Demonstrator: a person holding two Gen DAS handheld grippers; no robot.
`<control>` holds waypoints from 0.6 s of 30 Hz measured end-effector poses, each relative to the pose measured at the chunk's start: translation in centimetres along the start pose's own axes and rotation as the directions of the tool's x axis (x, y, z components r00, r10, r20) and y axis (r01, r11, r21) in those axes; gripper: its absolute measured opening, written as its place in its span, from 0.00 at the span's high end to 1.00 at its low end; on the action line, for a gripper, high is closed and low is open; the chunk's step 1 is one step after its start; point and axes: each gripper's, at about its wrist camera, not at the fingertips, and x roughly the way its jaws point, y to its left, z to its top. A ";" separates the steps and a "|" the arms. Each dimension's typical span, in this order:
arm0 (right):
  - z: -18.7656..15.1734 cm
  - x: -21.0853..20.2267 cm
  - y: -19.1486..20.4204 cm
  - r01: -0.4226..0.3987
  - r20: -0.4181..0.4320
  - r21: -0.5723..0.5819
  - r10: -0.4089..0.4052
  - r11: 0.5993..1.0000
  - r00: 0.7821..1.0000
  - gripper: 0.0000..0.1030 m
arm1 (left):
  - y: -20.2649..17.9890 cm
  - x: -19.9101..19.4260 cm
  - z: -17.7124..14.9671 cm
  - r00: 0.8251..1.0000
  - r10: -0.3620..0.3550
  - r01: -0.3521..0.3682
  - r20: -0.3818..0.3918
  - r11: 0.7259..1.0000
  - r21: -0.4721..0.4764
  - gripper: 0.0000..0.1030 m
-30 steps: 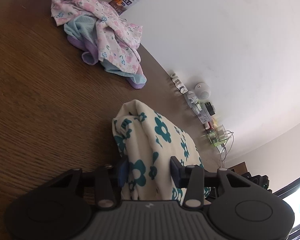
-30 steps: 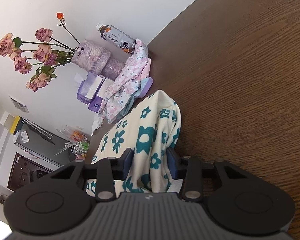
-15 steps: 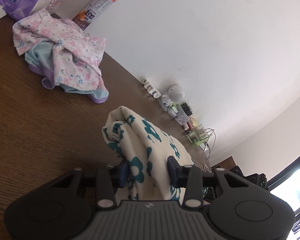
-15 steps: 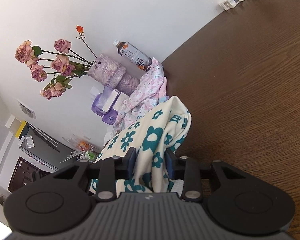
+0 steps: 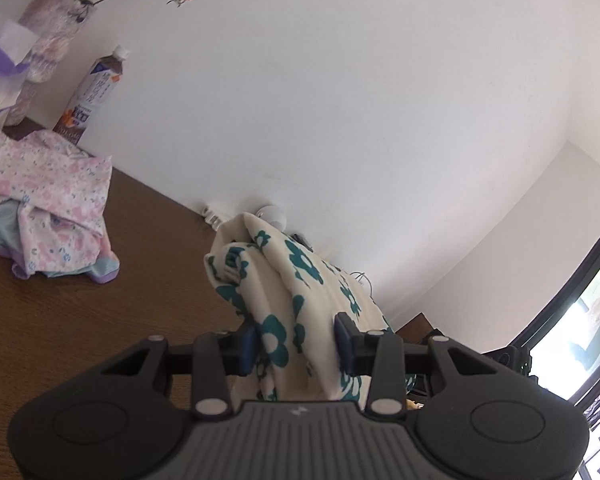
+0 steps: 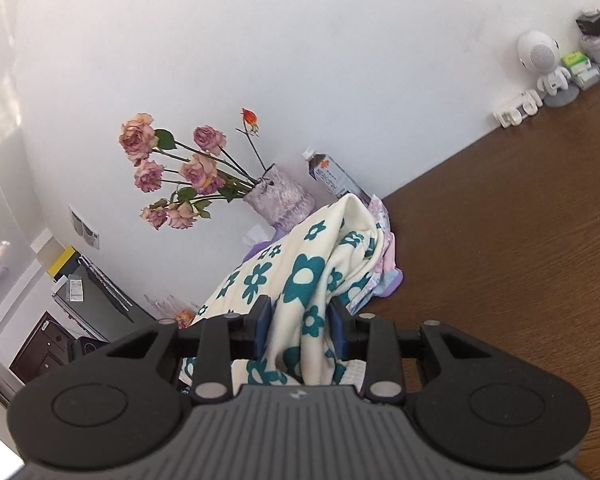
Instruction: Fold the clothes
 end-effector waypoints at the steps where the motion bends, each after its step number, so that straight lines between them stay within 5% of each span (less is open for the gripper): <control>1: 0.3 -0.3 0.5 -0.003 0.007 -0.011 0.003 1.000 1.000 0.70 | -0.5 0.0 0.3 1.000 -0.003 0.003 0.005 1.000 0.006 0.64; 9: 3.4 -0.8 0.6 -0.013 0.071 -0.026 0.015 1.000 0.997 0.70 | -2.2 2.3 3.0 0.999 -0.017 0.015 0.029 0.998 0.053 0.64; 18: 5.6 1.3 -4.3 0.019 0.111 -0.010 -0.018 1.000 0.994 0.70 | 1.3 9.4 4.1 1.000 -0.027 0.026 0.009 0.999 0.042 0.64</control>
